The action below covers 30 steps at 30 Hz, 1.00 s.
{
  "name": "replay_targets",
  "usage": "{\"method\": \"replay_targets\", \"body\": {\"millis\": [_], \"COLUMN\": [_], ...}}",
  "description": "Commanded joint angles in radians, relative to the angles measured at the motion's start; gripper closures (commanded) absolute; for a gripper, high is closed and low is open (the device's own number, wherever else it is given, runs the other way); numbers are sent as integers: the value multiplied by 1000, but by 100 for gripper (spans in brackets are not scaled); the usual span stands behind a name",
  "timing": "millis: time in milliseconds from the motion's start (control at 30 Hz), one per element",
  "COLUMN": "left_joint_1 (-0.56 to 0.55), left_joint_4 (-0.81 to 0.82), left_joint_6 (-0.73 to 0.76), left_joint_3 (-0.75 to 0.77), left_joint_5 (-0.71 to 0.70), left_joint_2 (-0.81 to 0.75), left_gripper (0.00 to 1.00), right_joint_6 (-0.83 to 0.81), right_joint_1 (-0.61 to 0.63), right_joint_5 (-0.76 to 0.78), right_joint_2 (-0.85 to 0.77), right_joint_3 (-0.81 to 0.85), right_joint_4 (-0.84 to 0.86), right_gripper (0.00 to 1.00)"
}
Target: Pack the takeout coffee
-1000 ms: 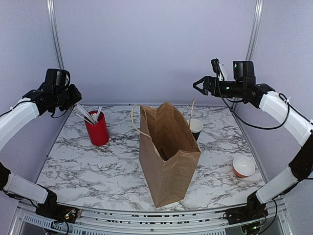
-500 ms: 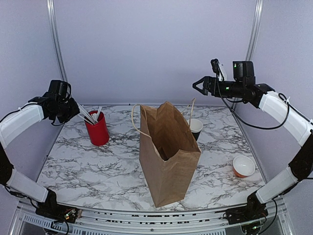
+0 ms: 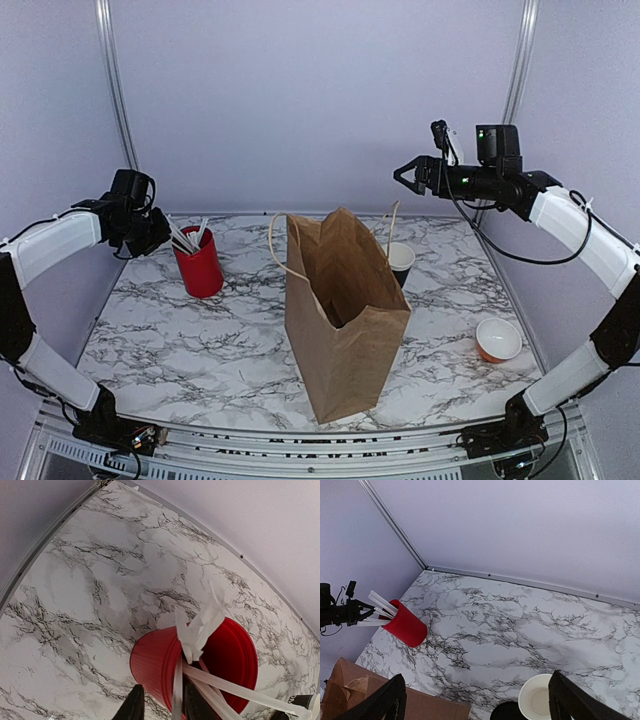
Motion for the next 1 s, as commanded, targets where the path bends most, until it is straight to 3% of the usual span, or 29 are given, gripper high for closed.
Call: {"method": "replay_targets", "body": {"millis": [0,100,300,967], "left_joint_1": [4,3,1,1], "left_joint_4": [20,20,19,-148], "left_joint_6": [8,14,23,88], "left_joint_3": [12,18,32,122], "left_joint_5": [37,45,59,103], "left_joint_2": [31,44,35,-70], "left_gripper": [74,78,97,100], "right_joint_6": [2,-1,-3,-4], "right_joint_1": [-7,-8,-9,-8], "right_joint_5": [-10,-10,-8,-23], "right_joint_2": [9,6,5,34], "right_joint_3": [19,19,16,35], "right_joint_4": [0,0,-1,2], "right_gripper": [4,4,4,4]}}
